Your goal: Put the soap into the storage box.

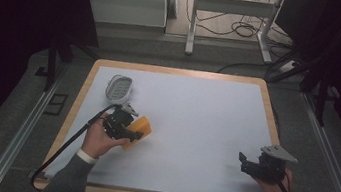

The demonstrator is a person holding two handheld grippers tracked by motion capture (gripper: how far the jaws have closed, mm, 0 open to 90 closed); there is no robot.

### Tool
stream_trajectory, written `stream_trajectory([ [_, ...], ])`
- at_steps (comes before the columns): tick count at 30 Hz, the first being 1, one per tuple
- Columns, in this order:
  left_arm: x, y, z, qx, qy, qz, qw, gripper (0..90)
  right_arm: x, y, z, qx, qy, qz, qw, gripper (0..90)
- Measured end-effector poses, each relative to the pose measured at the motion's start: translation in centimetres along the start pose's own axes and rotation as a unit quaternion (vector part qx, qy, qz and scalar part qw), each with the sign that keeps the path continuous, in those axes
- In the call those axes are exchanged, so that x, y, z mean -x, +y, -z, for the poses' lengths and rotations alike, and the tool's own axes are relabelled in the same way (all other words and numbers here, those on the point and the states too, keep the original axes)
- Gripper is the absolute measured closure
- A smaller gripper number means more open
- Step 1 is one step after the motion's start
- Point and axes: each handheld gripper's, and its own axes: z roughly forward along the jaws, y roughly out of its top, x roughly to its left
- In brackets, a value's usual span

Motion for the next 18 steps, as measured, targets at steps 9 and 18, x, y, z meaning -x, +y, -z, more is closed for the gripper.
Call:
stream_trajectory([
  [9,-0.4,0.4,0.8,0.012,0.005,0.000,0.9999,61.1,0.1,0.0,0.1,0.002,-0.002,-0.001,1.0000,9.3],
  [18,-0.7,0.7,1.6,0.019,0.007,0.002,0.9998,61.1,0.2,0.1,0.2,0.004,-0.003,-0.001,1.0000,9.3],
])
